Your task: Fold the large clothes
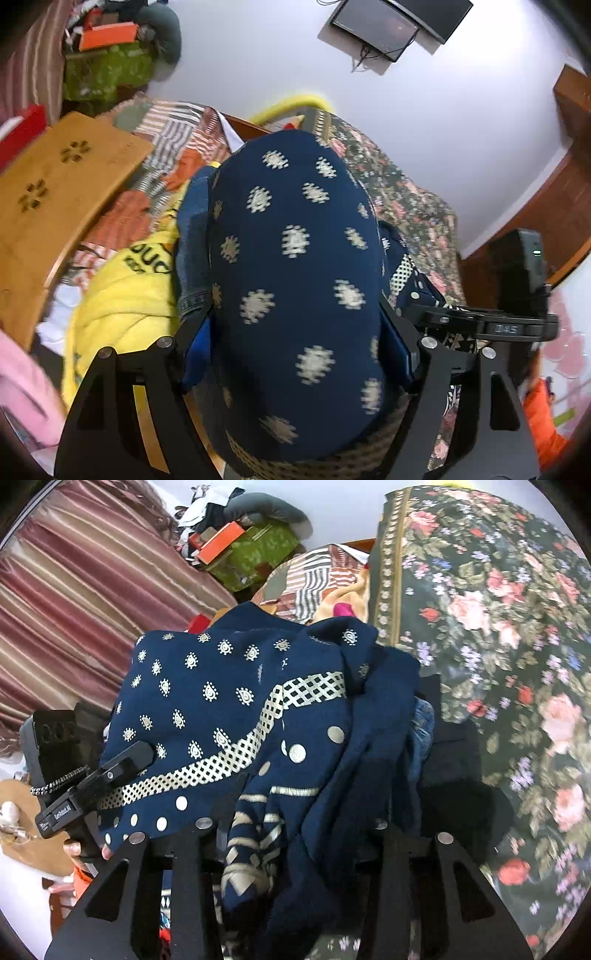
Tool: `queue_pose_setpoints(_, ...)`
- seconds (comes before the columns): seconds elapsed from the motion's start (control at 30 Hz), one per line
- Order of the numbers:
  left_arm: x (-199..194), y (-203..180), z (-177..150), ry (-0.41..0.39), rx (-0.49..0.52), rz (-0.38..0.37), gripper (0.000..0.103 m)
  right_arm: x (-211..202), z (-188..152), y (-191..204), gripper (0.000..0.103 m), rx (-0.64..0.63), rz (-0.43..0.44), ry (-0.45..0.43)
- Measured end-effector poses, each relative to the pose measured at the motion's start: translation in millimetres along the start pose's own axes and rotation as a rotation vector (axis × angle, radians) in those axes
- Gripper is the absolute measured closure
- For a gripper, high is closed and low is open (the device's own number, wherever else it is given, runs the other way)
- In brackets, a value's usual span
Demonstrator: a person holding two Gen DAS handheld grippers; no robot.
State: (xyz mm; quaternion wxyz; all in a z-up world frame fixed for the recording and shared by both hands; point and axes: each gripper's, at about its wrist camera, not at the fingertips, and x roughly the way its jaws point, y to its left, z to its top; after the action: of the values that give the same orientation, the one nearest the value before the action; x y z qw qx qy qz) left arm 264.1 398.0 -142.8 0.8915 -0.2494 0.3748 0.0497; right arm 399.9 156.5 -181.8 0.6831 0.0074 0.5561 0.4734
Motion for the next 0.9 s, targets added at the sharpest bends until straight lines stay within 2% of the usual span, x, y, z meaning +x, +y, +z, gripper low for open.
queue_pose_setpoints(0.17, -29.6, -20.9, -4.7, -0.059, 0.077, 0.113, 0.025, -46.2, -15.9, 18.1, 0.065, -0.045, -0.126, -0.071)
queue_pose_setpoints(0.3, -71.1, -38.8, -10.8, -0.128, 0.102, 0.123, 0.025, -95.8, -32.5, 46.5, 0.065, -0.099, -0.168, -0.192)
queue_pose_setpoints(0.47, -151.1, -89.7, -26.7, -0.277, 0.191, 0.132, 0.025, -158.6, -56.5, 101.0, 0.065, -0.215, -0.187, -0.373)
queue_pose_setpoints(0.57, -200.6, -125.0, -46.2, -0.394, 0.261, 0.138, 0.025, -188.1, -73.4, 129.5, 0.065, -0.278, -0.183, -0.477)
queue_pose_setpoints(0.7, -259.3, -172.8, -82.8, -0.543, 0.346, 0.148, 0.025, -232.2, -114.2, 163.4, 0.065, -0.355, -0.186, -0.634)
queue_pose_setpoints(0.77, -280.0, -191.9, -101.1, -0.600, 0.376, 0.148, 0.025, -251.4, -140.1, 181.2, 0.065, -0.397, -0.197, -0.715)
queue_pose_setpoints(0.9, -316.3, -223.0, -145.1, -0.716, 0.402, 0.157, 0.025, -271.9, -179.8, 199.8, 0.065, -0.432, -0.204, -0.819)
